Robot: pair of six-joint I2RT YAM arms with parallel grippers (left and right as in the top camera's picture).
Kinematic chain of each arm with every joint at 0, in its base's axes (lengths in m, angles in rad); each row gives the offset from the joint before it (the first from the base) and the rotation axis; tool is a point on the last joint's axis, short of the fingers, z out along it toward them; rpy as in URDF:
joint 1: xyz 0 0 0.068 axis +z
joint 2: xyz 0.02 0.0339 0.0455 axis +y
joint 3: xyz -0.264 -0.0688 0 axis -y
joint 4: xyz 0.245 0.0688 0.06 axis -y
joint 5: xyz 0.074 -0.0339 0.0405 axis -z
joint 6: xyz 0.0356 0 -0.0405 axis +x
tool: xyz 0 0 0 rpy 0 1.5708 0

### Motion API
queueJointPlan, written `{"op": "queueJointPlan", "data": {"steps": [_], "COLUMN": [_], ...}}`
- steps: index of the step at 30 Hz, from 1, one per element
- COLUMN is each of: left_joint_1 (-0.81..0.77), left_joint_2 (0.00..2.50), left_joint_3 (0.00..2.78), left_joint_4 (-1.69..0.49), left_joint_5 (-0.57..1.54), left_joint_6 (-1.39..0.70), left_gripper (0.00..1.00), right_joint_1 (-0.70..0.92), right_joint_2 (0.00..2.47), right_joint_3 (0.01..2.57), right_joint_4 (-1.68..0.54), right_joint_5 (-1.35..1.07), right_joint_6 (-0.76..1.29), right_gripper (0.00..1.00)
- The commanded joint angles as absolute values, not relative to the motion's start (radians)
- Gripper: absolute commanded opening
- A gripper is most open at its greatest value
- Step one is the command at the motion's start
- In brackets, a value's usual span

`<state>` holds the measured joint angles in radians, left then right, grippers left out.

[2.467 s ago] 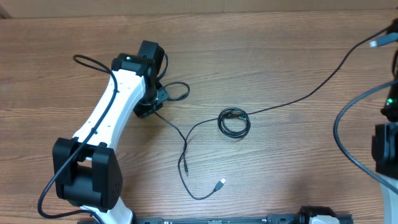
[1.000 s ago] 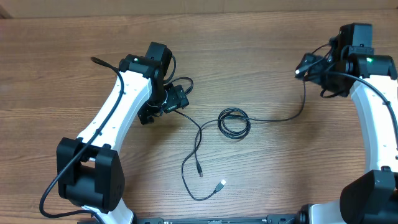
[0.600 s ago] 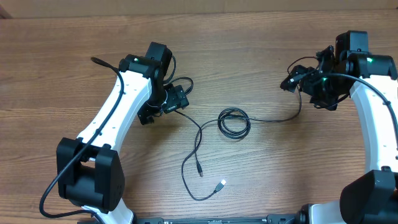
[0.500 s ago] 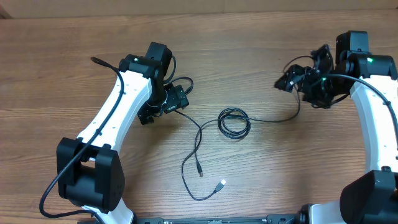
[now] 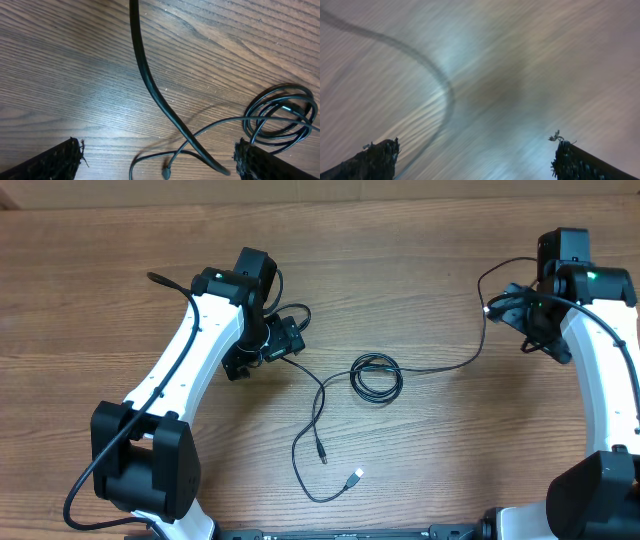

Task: Untangle cables

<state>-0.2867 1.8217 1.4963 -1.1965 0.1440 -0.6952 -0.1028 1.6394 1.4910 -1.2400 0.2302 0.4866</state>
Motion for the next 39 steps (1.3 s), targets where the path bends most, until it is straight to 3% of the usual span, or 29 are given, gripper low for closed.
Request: {"op": "queueJointPlan", "data": {"steps": [1,7,15,25,39], "left_joint_1": [-0.292,-0.294,-0.296,-0.296,-0.295], "left_joint_2": [1.812,1.812,1.812,1.812,1.812], "left_joint_3": [1.494,1.494,1.494,1.494,1.494], "left_joint_4": [-1.197,-1.197,-1.197,-1.196,-1.196], "left_joint_5": [0.158,0.158,0.158,0.157,0.154], "left_joint_6": [-0.673,-0.673,-0.673,-0.673,-0.673], "left_gripper": [1.0,1.0,1.0,1.0,0.99], "right_joint_1": [-0.099,-0.099,-0.099,-0.099,-0.09], "right_joint_2": [1.641,1.641,1.641,1.641,1.645], "right_joint_3": [1.499,1.499,1.498,1.408,1.076], "right_joint_4": [-1.268,-1.307,-1.292,-1.25,-0.872], "right_joint_5": [0.513,0.685,-0.012,-0.123,-0.205], "right_joint_6": [0.606,0.724,0.335,0.434,0.602], "right_gripper": [1.0,1.0,1.0,0.94,0.8]}}
